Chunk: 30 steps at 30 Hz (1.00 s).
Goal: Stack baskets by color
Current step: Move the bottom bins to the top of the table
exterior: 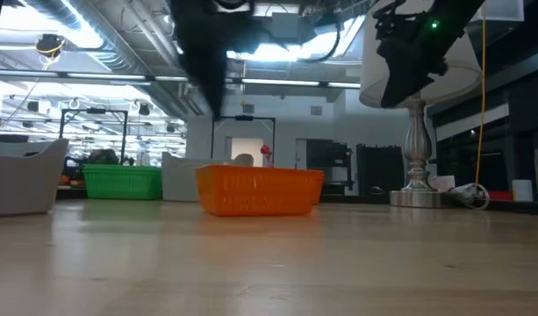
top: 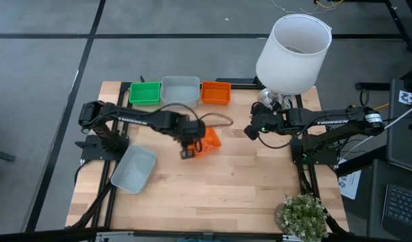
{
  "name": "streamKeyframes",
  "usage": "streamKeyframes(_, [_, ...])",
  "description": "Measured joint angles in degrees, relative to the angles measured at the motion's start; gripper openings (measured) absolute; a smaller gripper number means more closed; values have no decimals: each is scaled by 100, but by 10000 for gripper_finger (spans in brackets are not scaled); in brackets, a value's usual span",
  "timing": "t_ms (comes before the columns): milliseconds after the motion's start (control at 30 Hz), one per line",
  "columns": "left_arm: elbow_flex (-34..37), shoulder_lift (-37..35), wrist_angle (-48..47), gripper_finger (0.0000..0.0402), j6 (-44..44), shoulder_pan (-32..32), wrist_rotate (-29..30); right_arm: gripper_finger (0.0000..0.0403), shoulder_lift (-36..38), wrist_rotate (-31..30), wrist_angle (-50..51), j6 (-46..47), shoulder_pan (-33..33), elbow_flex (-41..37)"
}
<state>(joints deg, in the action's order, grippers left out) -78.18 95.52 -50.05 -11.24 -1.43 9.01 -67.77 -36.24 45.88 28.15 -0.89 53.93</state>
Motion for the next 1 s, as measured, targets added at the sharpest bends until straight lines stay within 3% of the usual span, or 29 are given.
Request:
streamKeyframes(167, [-10,-254,-1413,0,-1200,-670,-378,134,-82,37,-576,-468,0,1])
streamKeyframes(367, [27,-561,-3312,0,-3984,-1752,-586,134,-214,43,-745,-466,0,1])
streamKeyframes(467, [413,-568,-3654,0,-4775,-2176,-690,134,-310,53,-774,-460,2,2])
streamKeyframes(667, [1872,-557,-2304,0,-4592,-2265,-1728,134,-535,202,-792,-463,2,2])
streamKeyframes(767, [2423,-557,-1845,0,-4235,-2260,-1753,134,-616,202,-784,-471,2,2])
streamKeyframes(867, [2773,-557,-1808,0,-3832,-2223,-1418,134,-640,202,-789,-471,0,2])
streamKeyframes(1000, [3114,-633,-1785,0,-3341,-2030,-344,134,-639,194,-798,-464,0,2])
